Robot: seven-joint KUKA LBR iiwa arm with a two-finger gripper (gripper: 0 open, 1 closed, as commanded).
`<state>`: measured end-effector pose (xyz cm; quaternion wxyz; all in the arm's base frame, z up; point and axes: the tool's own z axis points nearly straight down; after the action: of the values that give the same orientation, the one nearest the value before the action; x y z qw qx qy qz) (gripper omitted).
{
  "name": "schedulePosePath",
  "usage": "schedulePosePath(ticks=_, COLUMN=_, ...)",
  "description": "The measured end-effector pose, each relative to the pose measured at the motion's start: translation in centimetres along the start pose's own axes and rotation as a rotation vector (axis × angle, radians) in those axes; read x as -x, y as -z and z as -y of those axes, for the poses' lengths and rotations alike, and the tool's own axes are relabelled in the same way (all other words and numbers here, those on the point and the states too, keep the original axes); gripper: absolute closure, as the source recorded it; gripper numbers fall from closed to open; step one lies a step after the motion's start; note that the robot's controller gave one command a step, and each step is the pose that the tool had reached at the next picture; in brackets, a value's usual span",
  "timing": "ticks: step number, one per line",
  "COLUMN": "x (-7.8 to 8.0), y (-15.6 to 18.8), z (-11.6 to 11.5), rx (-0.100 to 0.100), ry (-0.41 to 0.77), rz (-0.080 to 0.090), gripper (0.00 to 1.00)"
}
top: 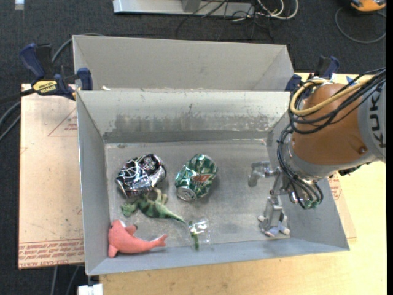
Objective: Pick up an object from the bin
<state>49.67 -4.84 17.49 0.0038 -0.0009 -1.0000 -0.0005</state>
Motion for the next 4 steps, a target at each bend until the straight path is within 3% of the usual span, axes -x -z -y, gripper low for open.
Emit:
schedulePosePath(ticks=1, x=0.2, y=0.4, z=0.0, rx=-0.001, ry=0.002, rz=0.008, gripper=0.0)
schedulePosePath(ticks=2, x=0.1, y=-6.8, z=3.6, rx=0.0, ry=0.117, rz=0.006, gripper=0.0)
schedulePosePath(ticks=3, x=-1.1, y=-8.8, z=4.6, rx=-0.001, ry=0.16, rz=0.017, gripper=0.0)
schedulePosePath(ticks=4, x=1.8, y=-0.7, z=3.5, rx=-0.001, ry=0.142, rz=0.017, gripper=0.0)
